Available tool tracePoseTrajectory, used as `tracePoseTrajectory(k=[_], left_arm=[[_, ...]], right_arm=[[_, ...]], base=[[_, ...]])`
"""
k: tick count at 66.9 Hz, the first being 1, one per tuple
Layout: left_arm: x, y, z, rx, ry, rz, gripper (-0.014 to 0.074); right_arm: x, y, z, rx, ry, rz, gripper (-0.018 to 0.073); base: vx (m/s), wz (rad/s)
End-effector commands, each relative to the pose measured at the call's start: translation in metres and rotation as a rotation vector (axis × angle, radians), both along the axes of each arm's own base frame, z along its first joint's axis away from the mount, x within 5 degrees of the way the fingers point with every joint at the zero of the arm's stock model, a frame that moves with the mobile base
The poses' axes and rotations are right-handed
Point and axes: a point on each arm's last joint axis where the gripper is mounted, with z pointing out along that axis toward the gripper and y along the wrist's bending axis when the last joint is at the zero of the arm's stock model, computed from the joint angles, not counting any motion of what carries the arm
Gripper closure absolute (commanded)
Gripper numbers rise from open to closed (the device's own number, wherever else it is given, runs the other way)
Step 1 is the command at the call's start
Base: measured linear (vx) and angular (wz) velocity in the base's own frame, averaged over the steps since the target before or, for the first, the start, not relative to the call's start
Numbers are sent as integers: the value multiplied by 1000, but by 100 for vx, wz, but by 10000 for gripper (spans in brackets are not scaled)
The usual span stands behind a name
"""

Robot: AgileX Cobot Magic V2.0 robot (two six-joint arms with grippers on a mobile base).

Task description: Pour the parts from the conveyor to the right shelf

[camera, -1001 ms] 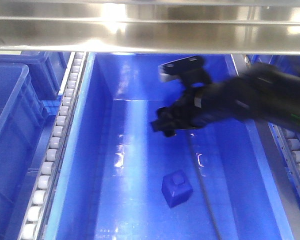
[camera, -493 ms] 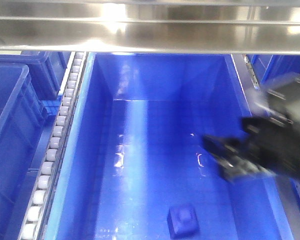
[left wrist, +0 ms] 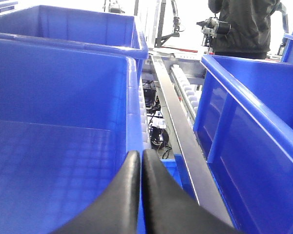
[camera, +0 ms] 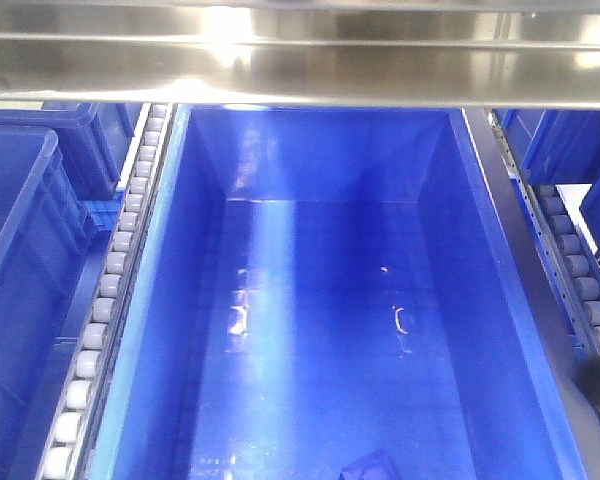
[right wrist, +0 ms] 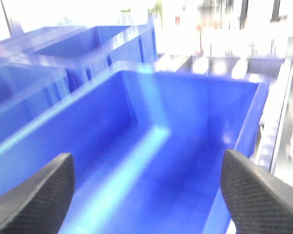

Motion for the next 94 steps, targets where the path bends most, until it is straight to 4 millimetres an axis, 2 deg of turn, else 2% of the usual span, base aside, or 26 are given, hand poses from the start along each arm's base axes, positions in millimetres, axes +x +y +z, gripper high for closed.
tracePoseTrajectory(k=[1,6,13,25,69,94], left_arm=[[0,-1,0,-16,-60,-8,603],[0,-1,0,-16,-60,-8,603],[0,-1,0,-16,-60,-8,603],[0,-1,0,-16,-60,-8,603],[0,-1,0,-16,-60,-8,603],[0,-1,0,-16,-60,-8,603]], right_arm=[[-7,-4,5,40,-100,2,-10],[-9,-5,-1,33,-111,2,22],[-9,-5,-4,25,-109,1,147],[-9,-5,-4,19,-111,0,577],[-8,-5,-8,19,-98,-3,568],[-2,-27,-9,-19,-98,-523,568]], base=[[0,0],[0,0],[0,0],[0,0],[0,0],[0,0]])
